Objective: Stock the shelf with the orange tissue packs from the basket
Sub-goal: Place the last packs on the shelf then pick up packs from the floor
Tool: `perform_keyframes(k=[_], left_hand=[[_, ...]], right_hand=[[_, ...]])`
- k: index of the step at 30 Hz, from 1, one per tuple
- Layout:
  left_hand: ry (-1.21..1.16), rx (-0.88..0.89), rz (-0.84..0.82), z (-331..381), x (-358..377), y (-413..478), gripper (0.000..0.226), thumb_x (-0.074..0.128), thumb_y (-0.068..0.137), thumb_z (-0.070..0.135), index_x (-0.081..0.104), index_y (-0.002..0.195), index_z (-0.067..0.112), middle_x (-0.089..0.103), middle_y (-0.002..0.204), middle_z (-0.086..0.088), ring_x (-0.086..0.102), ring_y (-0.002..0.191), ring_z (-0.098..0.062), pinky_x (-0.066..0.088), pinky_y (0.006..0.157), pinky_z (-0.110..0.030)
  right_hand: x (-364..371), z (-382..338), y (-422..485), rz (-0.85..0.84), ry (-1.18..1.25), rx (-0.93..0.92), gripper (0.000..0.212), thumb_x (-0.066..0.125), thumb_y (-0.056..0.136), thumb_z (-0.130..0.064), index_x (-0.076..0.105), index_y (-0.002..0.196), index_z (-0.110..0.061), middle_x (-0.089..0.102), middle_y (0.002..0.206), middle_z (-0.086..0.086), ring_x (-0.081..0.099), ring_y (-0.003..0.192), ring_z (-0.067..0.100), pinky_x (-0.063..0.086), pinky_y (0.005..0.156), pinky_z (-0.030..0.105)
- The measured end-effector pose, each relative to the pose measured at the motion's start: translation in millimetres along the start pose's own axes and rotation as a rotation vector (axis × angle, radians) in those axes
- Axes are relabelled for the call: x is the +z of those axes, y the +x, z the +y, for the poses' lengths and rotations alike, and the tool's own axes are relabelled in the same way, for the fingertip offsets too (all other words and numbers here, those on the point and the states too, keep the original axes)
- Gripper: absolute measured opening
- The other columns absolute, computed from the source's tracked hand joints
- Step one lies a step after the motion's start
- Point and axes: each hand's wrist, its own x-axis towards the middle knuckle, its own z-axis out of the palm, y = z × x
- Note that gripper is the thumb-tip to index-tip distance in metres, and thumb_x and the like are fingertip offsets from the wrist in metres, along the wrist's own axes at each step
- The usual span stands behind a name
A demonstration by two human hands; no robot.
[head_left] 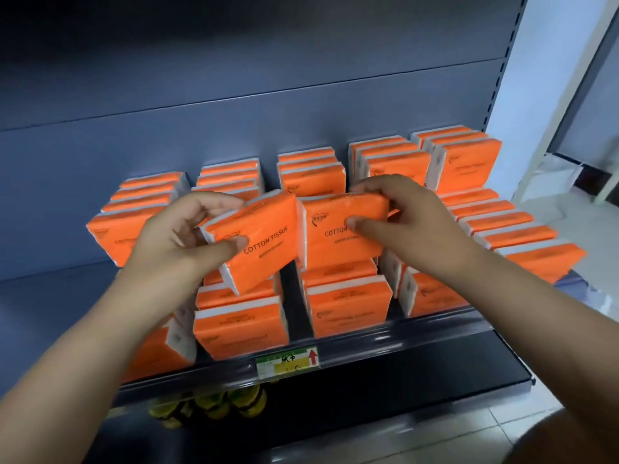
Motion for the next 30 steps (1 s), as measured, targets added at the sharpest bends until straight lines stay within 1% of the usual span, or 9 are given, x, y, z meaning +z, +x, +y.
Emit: perform_keyframes(k=[5, 7, 9, 11, 15, 20, 24, 26, 30], left_hand=[[0.067, 0.029, -0.007, -5.1, 39.9, 13.6, 0.038, 0.072, 0.083, -0.017, 0.068, 0.114, 0.004, 0.073, 0.091, 0.015, 0.064, 0.079, 0.008, 0.051, 0.071, -0.011], [0.103, 0.050, -0.030, -8.2, 50.8, 26.5, 0.040, 0.076, 0.083, -0.013, 0.070, 0.115, 0.011, 0.073, 0.087, 0.017, 0.060, 0.063, 0.001, 0.051, 0.061, -0.016], [0.089, 0.061, -0.009, -11.1, 59.9, 41.4, 0.040, 0.080, 0.083, 0.002, 0.073, 0.114, 0.027, 0.074, 0.096, -0.006, 0.062, 0.073, -0.037, 0.059, 0.066, -0.047], [0.130, 0.086, -0.003, -19.6, 68.9, 53.6, 0.035, 0.073, 0.081, 0.010, 0.073, 0.108, 0.033, 0.072, 0.101, -0.013, 0.059, 0.084, -0.051, 0.053, 0.074, -0.061], [0.237, 0.090, -0.050, -25.3, 91.8, 71.5, 0.042, 0.072, 0.086, -0.006, 0.069, 0.102, 0.032, 0.070, 0.102, 0.019, 0.054, 0.073, -0.038, 0.047, 0.065, -0.036], [0.374, 0.099, -0.038, -34.8, 97.6, 86.7, 0.039, 0.074, 0.088, 0.000, 0.068, 0.108, 0.034, 0.068, 0.103, 0.014, 0.049, 0.065, -0.013, 0.047, 0.065, -0.023], [0.535, 0.189, -0.075, -32.2, 95.7, 90.0, 0.037, 0.073, 0.089, 0.000, 0.069, 0.117, 0.023, 0.064, 0.113, 0.017, 0.055, 0.087, 0.002, 0.041, 0.083, -0.006], [0.723, 0.329, -0.129, -31.8, 91.8, 93.0, 0.038, 0.073, 0.086, 0.000, 0.069, 0.120, 0.017, 0.066, 0.120, 0.005, 0.056, 0.111, -0.010, 0.040, 0.100, -0.019], [0.971, 0.461, -0.166, -30.8, 90.0, 96.4, 0.038, 0.077, 0.081, 0.006, 0.068, 0.117, 0.015, 0.067, 0.120, -0.002, 0.055, 0.118, -0.030, 0.046, 0.101, -0.046]], right_hand=[[-41.4, 22.1, 19.3, -0.072, -0.555, -0.318, 0.042, 0.073, 0.084, -0.042, 0.070, 0.114, -0.013, 0.063, 0.112, 0.005, 0.061, 0.107, 0.027, 0.050, 0.095, 0.043], [-55.5, 28.9, 23.7, -0.061, -0.628, -0.328, 0.039, 0.074, 0.084, -0.039, 0.069, 0.112, -0.012, 0.065, 0.109, 0.007, 0.061, 0.105, 0.032, 0.049, 0.093, 0.047], [-68.7, 38.4, 23.6, 0.028, -0.611, -0.260, 0.038, 0.078, 0.082, -0.034, 0.067, 0.110, -0.011, 0.066, 0.106, 0.007, 0.060, 0.101, 0.033, 0.049, 0.088, 0.043], [-80.0, 46.3, 22.1, 0.104, -0.599, -0.184, 0.040, 0.077, 0.080, -0.037, 0.068, 0.109, -0.012, 0.067, 0.104, 0.007, 0.060, 0.100, 0.032, 0.047, 0.085, 0.038], [-93.9, 57.1, 22.8, 0.160, -0.547, -0.098, 0.038, 0.078, 0.080, -0.039, 0.069, 0.106, -0.013, 0.067, 0.099, 0.001, 0.058, 0.093, 0.022, 0.037, 0.079, 0.028], [-97.4, 66.4, 20.6, 0.171, -0.531, -0.035, 0.040, 0.072, 0.079, -0.046, 0.069, 0.107, -0.018, 0.058, 0.096, -0.012, 0.050, 0.089, 0.012, 0.038, 0.078, 0.030], [-97.8, 70.3, 21.2, 0.148, -0.540, -0.044, 0.037, 0.075, 0.080, -0.042, 0.070, 0.108, -0.018, 0.060, 0.097, -0.010, 0.052, 0.090, 0.013, 0.040, 0.079, 0.031], [-97.0, 70.7, 21.4, 0.147, -0.538, -0.048, 0.034, 0.081, 0.083, -0.036, 0.070, 0.108, -0.017, 0.060, 0.098, -0.010, 0.053, 0.091, 0.013, 0.041, 0.080, 0.032], [-95.0, 70.1, 21.9, 0.149, -0.543, -0.041, 0.034, 0.081, 0.084, -0.037, 0.069, 0.111, -0.019, 0.062, 0.102, -0.011, 0.052, 0.094, 0.011, 0.042, 0.082, 0.031]])
